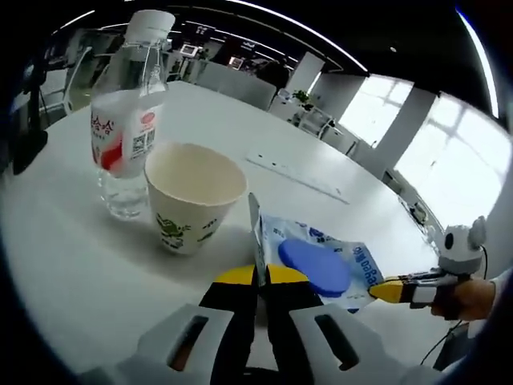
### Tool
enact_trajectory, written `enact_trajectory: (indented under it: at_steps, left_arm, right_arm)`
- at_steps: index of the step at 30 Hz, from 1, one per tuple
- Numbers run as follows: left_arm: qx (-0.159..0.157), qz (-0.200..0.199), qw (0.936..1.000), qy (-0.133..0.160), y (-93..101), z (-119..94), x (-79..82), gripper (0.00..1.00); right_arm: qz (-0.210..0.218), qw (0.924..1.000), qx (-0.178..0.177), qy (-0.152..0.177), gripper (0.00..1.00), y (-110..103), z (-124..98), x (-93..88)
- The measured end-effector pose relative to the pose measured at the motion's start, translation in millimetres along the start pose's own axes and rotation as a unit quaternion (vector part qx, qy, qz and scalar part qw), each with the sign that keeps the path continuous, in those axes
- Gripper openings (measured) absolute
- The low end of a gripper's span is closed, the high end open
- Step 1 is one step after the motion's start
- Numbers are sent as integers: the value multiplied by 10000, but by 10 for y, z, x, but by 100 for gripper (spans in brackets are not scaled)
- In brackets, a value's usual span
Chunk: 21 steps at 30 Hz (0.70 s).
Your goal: Arrange the tabletop items into an orderly group along one side of the table until the central work area is clear of visible clutter.
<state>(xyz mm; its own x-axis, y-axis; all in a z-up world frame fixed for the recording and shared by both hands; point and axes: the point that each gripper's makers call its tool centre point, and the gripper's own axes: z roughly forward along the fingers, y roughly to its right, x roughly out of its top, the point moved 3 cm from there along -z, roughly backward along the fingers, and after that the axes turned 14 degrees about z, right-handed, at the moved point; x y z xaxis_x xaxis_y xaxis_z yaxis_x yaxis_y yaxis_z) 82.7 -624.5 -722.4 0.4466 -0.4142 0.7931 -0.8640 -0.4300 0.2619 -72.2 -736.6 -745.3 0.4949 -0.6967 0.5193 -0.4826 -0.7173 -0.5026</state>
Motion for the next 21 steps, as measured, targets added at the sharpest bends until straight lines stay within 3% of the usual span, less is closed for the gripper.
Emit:
enact_trajectory:
  at_steps: [7, 10, 15, 19, 21]
  left_arm:
    - [95, -50, 9999, -123, -84, 71, -67, 0]
    - [97, -118, 9997, -180, -113, 100, -104, 0]
    - [115, -117, 9996, -243, -125, 124, -148, 0]
    - [129, -267, 9993, -222, -156, 128, -183, 1]
    - [106, -377, 9991, -149, -164, 124, -183, 1]
  right_arm:
    - [94, 9998, 65, 179, 0, 11, 50, 58]
    - [576, 9980, 116, 241, 0, 60, 96, 69]
    - [392, 9988, 92, 289, 0, 107, 125, 84]
    - [1077, 9931, 231, 403, 0, 136, 136, 77]
    - [925, 9944, 247, 441, 0, 132, 128, 69]
